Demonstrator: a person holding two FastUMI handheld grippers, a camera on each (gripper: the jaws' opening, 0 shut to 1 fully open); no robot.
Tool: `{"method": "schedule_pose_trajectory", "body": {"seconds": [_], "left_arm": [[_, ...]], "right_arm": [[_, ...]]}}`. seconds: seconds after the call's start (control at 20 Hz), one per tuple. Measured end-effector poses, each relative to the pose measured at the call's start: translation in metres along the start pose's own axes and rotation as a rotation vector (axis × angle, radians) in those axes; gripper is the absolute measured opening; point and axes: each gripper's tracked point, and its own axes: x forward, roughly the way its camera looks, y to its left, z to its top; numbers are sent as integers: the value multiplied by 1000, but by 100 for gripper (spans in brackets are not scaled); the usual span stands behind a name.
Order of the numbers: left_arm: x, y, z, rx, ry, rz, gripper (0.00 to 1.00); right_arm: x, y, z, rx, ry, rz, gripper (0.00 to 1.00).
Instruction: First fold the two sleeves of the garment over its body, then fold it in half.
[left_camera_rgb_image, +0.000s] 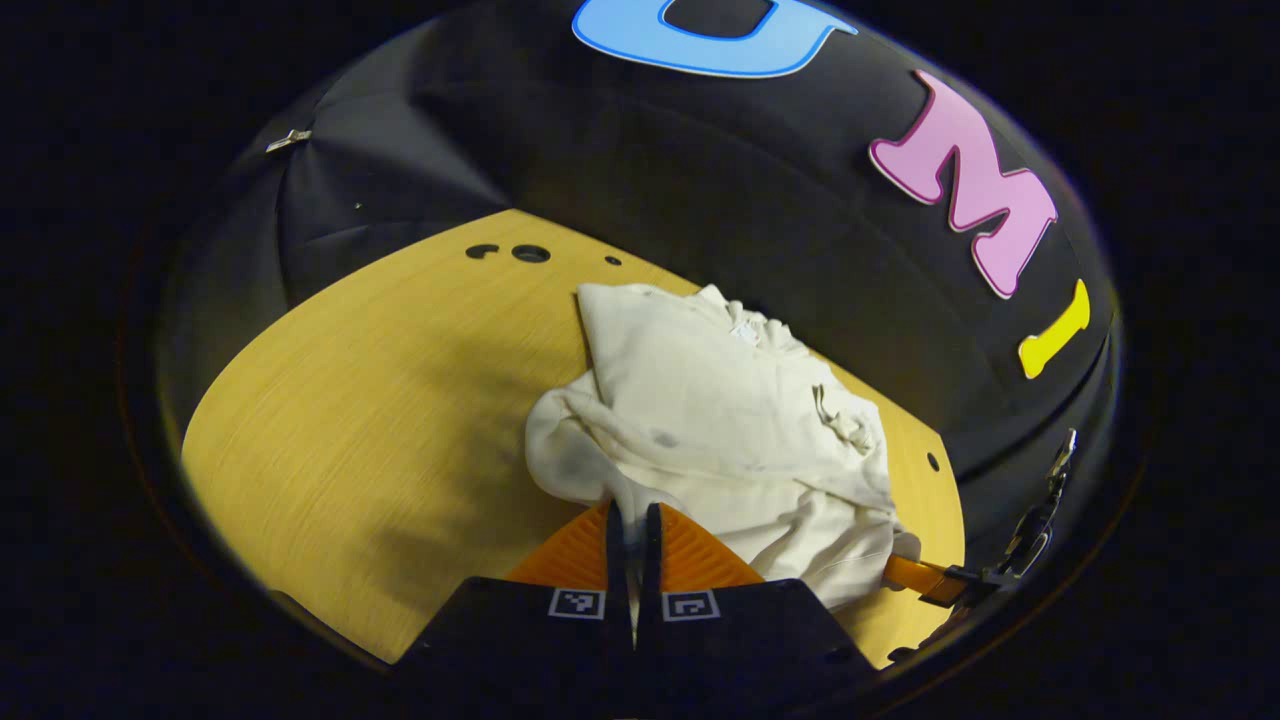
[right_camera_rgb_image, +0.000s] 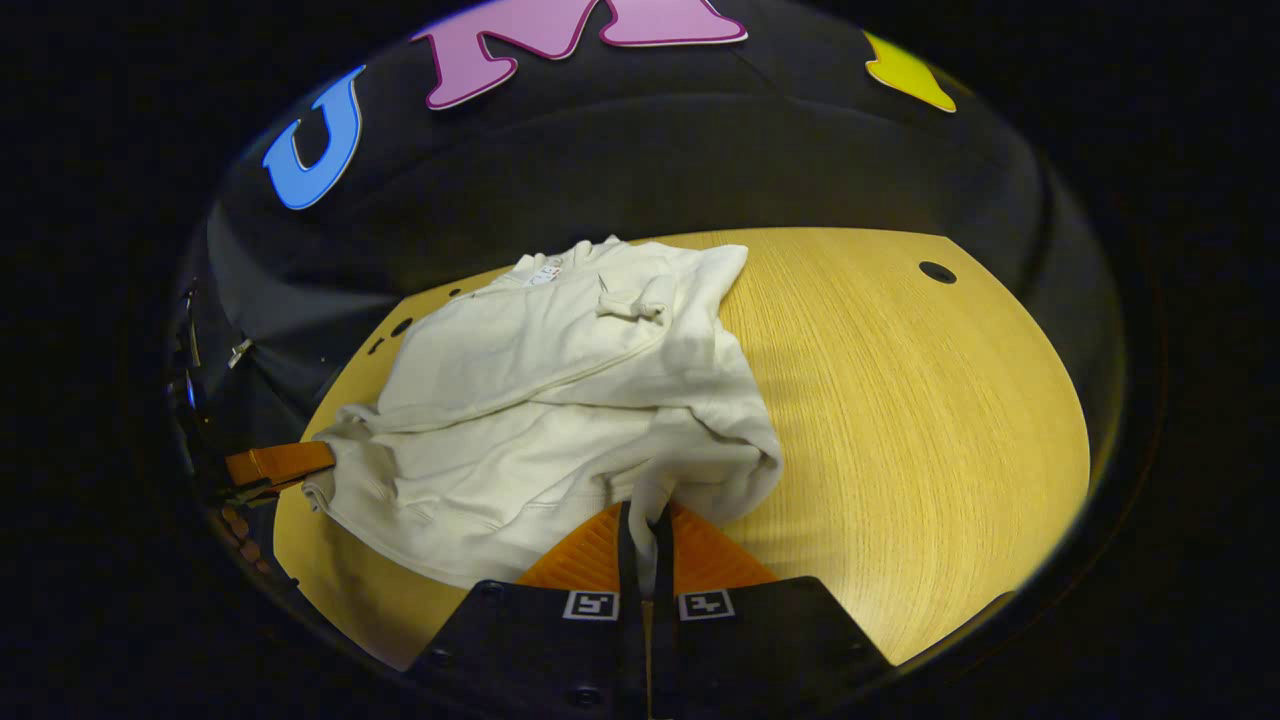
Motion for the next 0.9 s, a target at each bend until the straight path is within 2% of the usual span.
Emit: {"method": "schedule_pose_trajectory", "body": {"seconds": [0.15,0.5,0.8,0.9], "left_arm": [[3,-12,34,-4,-58,-29,7],[30,-41,108,-74,-177,-105,6],[78,-52,169,-16,-248,-134,6],[101,-54,184,-4,-260,-142,6]], "right_arm": [[4,8,33,23,-47,24,7],[31,11,118,23,-161,26,7],[71,11,200,4,-299,-4,7],[86,6,215,2,-326,-20,7]]}}
